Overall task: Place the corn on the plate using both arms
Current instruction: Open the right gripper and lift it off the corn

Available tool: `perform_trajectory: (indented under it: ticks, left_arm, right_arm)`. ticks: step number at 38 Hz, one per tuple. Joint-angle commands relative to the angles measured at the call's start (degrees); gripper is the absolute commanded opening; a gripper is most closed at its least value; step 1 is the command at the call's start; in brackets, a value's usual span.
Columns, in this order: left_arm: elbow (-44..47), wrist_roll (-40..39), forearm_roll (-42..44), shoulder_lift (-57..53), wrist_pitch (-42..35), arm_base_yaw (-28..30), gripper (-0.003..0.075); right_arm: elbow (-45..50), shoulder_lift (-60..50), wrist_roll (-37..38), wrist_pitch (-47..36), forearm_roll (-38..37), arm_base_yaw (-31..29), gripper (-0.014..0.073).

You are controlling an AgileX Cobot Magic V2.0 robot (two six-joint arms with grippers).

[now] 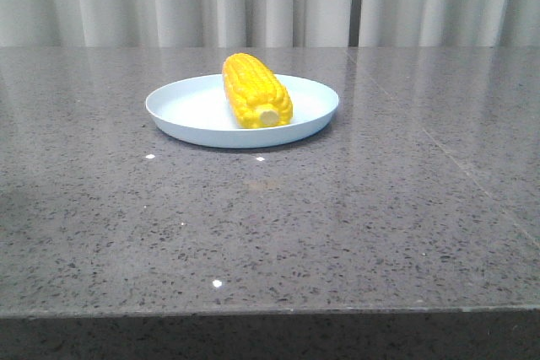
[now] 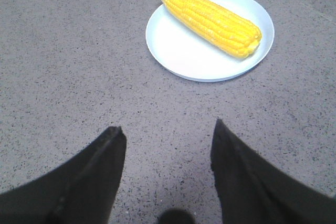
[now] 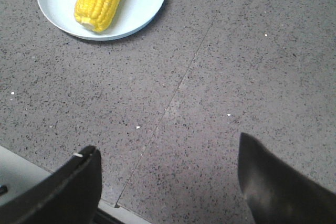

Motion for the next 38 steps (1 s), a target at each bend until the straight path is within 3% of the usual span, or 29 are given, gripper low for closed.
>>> perform_trajectory:
  ticks: [1, 6, 10, 15, 22, 24, 38]
  left_arm:
    - [-1.5, -0.4, -0.7, 0.1, -4.3, -0.4, 0.0368]
    - [-1.5, -0.4, -0.7, 0.1, -4.3, -0.4, 0.0368]
    - [-1.5, -0.4, -0.7, 0.1, -4.3, -0.4, 0.0351]
    - [-1.5, -0.4, -0.7, 0.1, -4.3, -0.4, 0.0234]
    - [-1.5, -0.4, -0.7, 0.1, -4.3, -0.4, -0.0011]
    - [-1.5, -0.4, -0.7, 0.1, -4.3, -0.4, -0.0020]
    - [-1.5, -0.4, -0.7, 0.1, -4.3, -0.4, -0.0020]
  right_arm:
    - [1.3, -3.1, 0.4, -5.0, -1.6, 0.0, 0.0563]
    - [2.3, -4.3, 0.4, -4.4, -1.6, 0.0, 0.0559]
    - [2.3, -4.2, 0.4, -4.1, -1.6, 0.0, 0.0488]
    - [2.3, -4.2, 0.4, -4.1, -1.6, 0.0, 0.0281]
    - [2.3, -4.2, 0.4, -4.1, -1.6, 0.0, 0.0006]
    - [2.3, -4.2, 0.4, -4.2, -1.6, 0.0, -0.0058]
    - [2.3, -4.2, 0.4, -4.1, -1.6, 0.0, -0.0067]
